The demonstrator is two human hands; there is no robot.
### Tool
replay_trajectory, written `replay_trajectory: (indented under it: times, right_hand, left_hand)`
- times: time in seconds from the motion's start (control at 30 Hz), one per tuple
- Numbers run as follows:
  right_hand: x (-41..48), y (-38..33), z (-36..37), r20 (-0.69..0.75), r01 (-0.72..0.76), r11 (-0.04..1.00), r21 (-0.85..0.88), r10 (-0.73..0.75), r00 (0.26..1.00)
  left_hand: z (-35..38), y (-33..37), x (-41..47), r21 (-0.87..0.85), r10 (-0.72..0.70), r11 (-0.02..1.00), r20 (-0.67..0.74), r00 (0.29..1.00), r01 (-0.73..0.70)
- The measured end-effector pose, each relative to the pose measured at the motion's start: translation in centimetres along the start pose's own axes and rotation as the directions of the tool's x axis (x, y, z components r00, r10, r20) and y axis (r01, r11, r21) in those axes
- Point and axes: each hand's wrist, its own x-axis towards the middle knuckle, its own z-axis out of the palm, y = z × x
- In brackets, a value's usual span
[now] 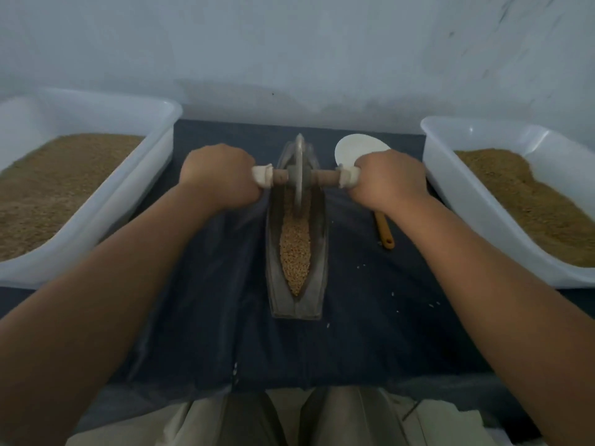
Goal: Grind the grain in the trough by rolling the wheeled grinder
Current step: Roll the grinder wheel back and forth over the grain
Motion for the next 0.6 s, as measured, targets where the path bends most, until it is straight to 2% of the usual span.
replay_trajectory:
  times: [0.13, 0.2, 0.27, 0.33, 0.43, 0.47, 0.6]
  right_hand:
    - [-4.1, 0.5, -0.9, 0.11, 0.082, 0.996, 0.021, -0.084, 0.99]
    - [-7.2, 1.1, -1.4, 0.188, 0.123, 0.987, 0.103, -0.141, 0.972]
    - [-8.6, 1.4, -1.4, 0.237, 0.102, 0.98, 0.17, -0.141, 0.961]
    - [-8.3, 1.2, -0.9, 0.183, 0.082, 0.989, 0.12, -0.103, 0.978]
    - [-5.0, 0.4, 0.4, -0.04, 0.024, 1.0, -0.004, -0.024, 0.999]
    - [-3.6, 0.2, 0.5, -0.061, -0.003, 1.0, -0.004, 0.003, 0.998]
    - [-0.6, 0.0, -0.1, 0.062, -0.03, 0.999, 0.024, 0.029, 0.998]
  left_hand:
    - [-0.3, -0.4, -3.9, 0.084, 0.096, 0.992, -0.021, 0.995, -0.094]
    - [-0.4, -0.6, -6.9, 0.181, 0.21, 0.965, -0.109, 0.972, -0.188]
    - [-0.9, -0.6, -8.2, 0.231, 0.259, 0.95, -0.202, 0.945, -0.211]
    - [-0.6, -0.6, -7.2, 0.201, 0.232, 0.959, -0.158, 0.96, -0.199]
    - [-0.3, -0.2, -3.0, 0.067, 0.092, 0.994, -0.017, 0.996, -0.09]
    - [-0.2, -0.1, -1.7, 0.039, 0.062, 0.997, 0.008, 0.998, -0.062]
    - [-0.7, 0.2, -0.1, 0.01, 0.038, 0.999, 0.019, 0.999, -0.038]
